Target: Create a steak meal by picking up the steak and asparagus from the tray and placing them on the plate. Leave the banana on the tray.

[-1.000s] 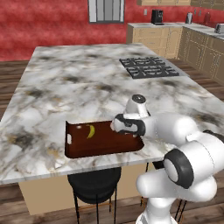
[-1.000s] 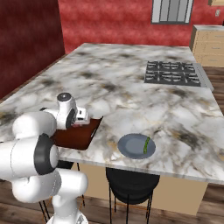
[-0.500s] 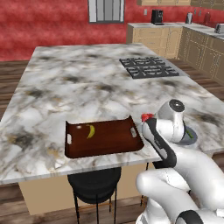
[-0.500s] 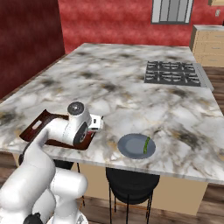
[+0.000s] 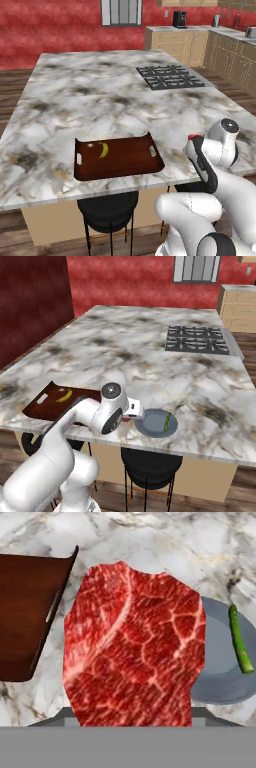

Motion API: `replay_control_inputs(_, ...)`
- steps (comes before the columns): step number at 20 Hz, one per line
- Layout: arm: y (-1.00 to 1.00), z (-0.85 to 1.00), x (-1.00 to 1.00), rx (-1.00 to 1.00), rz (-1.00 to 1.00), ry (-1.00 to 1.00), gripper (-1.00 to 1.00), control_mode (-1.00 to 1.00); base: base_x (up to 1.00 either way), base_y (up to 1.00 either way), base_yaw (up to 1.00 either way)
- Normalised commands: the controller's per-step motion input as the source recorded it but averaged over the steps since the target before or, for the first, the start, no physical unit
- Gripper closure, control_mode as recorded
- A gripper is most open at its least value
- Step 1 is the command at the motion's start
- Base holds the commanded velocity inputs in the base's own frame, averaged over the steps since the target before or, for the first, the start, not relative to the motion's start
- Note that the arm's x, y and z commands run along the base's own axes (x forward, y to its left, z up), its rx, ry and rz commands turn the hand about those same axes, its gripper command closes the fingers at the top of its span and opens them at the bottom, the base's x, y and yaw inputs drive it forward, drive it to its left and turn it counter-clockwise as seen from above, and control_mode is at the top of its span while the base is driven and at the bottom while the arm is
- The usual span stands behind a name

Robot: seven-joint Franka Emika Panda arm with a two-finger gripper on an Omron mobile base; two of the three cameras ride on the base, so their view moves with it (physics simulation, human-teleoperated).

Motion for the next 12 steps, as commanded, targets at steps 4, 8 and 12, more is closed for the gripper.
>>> replay_control_inputs(4, -0.91, 0.00, 0.05, 0.05, -0.03, 0.14, 1.00, -1.00, 0.00, 0.00, 0.00)
replay_control_inputs(8, -0.52, -0.03, 0.24, 0.05, 0.00, 0.09, 1.00, -1.00, 0.00, 0.00, 0.00)
replay_control_inputs(12, -0.16, -0.14, 0.26, 0.03, 0.00, 0.02, 1.00, -1.00, 0.00, 0.00, 0.00)
